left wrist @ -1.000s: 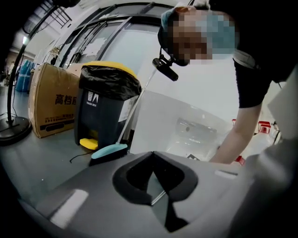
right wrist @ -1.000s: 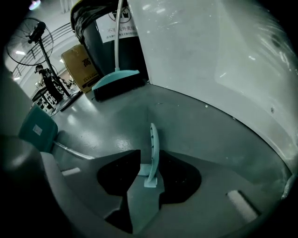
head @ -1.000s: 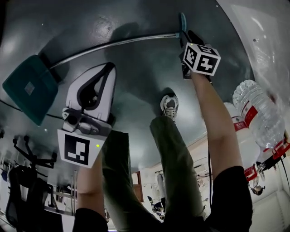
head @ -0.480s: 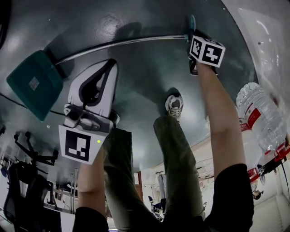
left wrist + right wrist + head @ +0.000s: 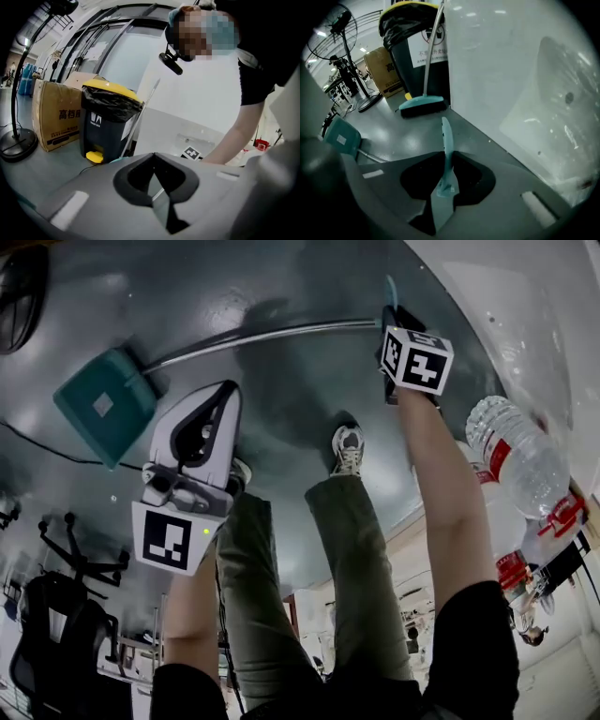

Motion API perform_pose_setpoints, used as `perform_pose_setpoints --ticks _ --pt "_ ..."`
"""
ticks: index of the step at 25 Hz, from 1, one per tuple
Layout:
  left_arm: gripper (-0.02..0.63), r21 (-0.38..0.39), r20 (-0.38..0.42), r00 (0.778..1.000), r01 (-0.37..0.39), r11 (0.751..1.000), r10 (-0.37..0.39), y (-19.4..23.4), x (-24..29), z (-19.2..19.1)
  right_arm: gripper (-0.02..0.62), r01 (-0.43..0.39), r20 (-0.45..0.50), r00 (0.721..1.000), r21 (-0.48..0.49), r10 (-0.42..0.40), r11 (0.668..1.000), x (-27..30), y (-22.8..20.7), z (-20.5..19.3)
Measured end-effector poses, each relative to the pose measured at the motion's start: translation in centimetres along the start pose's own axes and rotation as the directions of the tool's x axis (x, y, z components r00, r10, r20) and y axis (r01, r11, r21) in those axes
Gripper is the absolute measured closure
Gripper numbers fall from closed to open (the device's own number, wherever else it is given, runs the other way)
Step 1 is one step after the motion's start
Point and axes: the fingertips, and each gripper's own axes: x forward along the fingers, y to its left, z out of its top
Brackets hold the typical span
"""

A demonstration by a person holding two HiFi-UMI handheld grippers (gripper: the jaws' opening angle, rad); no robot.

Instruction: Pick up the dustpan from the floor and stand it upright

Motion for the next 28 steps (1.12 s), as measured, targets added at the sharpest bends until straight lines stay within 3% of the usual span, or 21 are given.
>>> perform_pose_setpoints --ticks 8,14,19,23,28 --pt "0.552 0.011 0.023 0.999 0.042 0.999 -0.042 -1.2 -3.6 9.0 0.534 0.091 0.091 0.993 -0.127 -0.08 0.988 -10.4 -0.4 10.1" --pt "0.552 0.025 0.05 0.998 0.026 0.999 -0.027 -0.5 -7.7 15.1 0.534 0.177 0.169 0.976 -0.245 -0.138 0.953 -17.7 -0.4 17.5" --pt "0.552 0.028 0.056 0.998 0.012 1.0 -0.013 -0.3 -10.8 18.3 0.534 0.252 0.221 0.958 -0.348 -0.183 0.903 -22.7 -0.3 22.7" --pt "0.552 0.076 0.091 0.996 -0.014 0.997 0.007 0.3 -13.2 19.8 0.534 0.32 0.279 0.936 -0.42 -0.214 0.849 -25.7 -0.6 26.8" --pt "0.552 0.05 0.113 0.993 -0.048 0.998 0.042 0.2 -15.7 20.7 0.534 0.392 0.337 0.909 -0.483 -0.247 0.783 -28.6 -0.8 30.8"
